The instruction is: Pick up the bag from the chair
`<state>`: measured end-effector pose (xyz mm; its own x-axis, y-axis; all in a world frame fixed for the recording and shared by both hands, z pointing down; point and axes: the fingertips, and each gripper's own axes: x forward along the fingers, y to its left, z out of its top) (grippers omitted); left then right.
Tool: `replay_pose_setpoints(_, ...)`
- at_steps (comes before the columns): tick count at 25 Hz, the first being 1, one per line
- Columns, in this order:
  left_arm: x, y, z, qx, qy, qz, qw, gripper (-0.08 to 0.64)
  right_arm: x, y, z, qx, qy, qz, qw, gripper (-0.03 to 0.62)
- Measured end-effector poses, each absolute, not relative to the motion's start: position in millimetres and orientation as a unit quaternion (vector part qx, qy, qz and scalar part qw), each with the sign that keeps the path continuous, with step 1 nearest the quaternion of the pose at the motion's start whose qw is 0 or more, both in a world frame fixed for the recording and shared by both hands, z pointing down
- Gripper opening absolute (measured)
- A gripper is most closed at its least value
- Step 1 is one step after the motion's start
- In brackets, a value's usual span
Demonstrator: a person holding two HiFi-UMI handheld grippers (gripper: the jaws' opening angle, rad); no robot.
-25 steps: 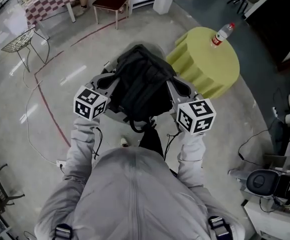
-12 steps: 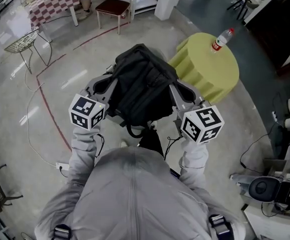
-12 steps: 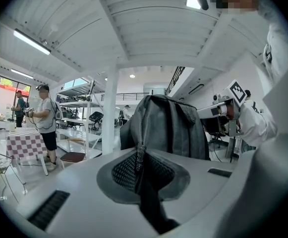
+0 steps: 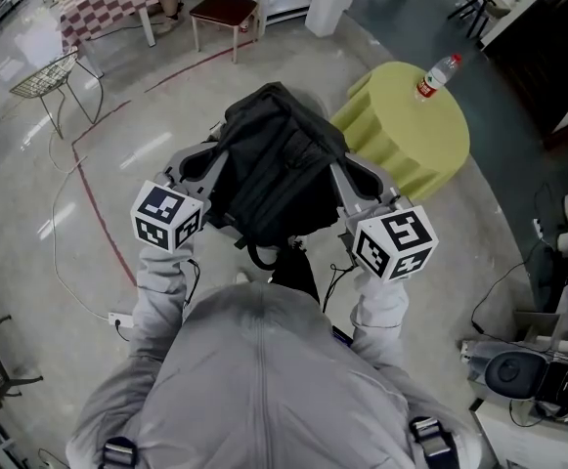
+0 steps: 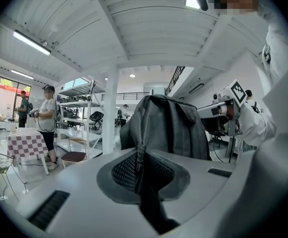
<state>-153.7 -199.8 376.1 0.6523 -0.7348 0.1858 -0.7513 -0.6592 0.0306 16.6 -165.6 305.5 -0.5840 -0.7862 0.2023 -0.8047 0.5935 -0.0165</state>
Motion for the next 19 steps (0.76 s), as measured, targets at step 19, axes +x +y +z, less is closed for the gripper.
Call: replay_pose_setpoints(19,-152.8,-196.7,390.2,0.909,-0.402,0.088,0.064,0.023,16.4,-165.4,317.1,0.45,-0.886,0.062,0.099,0.025)
